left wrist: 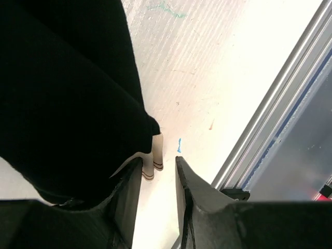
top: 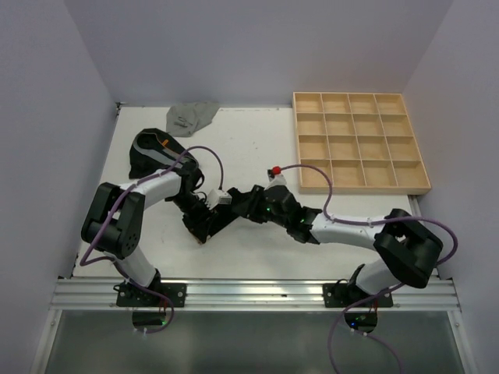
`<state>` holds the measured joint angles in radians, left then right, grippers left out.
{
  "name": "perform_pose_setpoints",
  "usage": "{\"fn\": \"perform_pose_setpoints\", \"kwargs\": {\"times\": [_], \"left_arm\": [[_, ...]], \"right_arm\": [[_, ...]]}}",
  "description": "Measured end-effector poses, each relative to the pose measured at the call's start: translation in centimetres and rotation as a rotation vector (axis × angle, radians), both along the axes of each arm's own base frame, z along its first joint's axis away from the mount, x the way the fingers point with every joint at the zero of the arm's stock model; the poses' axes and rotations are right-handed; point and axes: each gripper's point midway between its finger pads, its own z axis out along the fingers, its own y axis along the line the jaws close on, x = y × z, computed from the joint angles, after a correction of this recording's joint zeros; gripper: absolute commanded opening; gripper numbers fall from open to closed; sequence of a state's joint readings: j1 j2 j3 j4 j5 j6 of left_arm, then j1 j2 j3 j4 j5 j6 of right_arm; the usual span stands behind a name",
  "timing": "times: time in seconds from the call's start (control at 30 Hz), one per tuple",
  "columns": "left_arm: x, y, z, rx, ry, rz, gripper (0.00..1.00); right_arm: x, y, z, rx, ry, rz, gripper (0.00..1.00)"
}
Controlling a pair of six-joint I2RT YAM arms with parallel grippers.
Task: Roll the underwear
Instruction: Fold the underwear
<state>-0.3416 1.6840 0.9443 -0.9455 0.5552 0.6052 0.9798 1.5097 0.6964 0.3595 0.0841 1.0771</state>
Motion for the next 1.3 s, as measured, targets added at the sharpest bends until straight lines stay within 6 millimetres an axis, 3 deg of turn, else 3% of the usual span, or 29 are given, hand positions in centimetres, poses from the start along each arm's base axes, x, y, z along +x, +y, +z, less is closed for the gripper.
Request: {"fn": "perform_pose_setpoints", "kwargs": {"times": [0.1, 0.17, 0.23, 0.43, 0.7, 0.93, 1.3], "left_arm": [[-0.2, -0.1, 0.1, -0.010, 0.007, 0.000, 0.42], [-0.3, -0.1, 0.1, -0.017, 0.009, -0.001, 0.44], [-0.3, -0.2, 0.1, -0.023, 0.012, 0.001, 0.45], [-0.4, -0.2, 0.1, -0.028, 0.013, 0.002, 0.45], [-0.4, -0.2, 0.1, -0.035, 0.014, 0.001, 0.45], [-0.5, -0.2, 0.1, -0.040, 0.016, 0.006, 0.45], [-0.5, -0.2, 0.0, -0.046, 0.023, 0.012, 0.45]], "right_arm": [[3.6, -2.9, 0.6, -0.010, -0.014, -0.104, 0.39], [5.2, -4.9, -0.7, -0.059, 0.004, -0.156, 0.40], [5.5, -5.7, -2.2, -0.112, 0.030, -0.164, 0.40], [5.8, -4.2, -4.7, -0.169, 0.076, -0.107, 0.38], [6.9, -2.0, -4.7, -0.155, 0.075, -0.063, 0.37], [7.3, -1.4, -6.7, -0.189, 0.103, -0.055, 0.41], [7.2, -0.7, -7.3, -0.191, 0.115, -0.018, 0.30]]}}
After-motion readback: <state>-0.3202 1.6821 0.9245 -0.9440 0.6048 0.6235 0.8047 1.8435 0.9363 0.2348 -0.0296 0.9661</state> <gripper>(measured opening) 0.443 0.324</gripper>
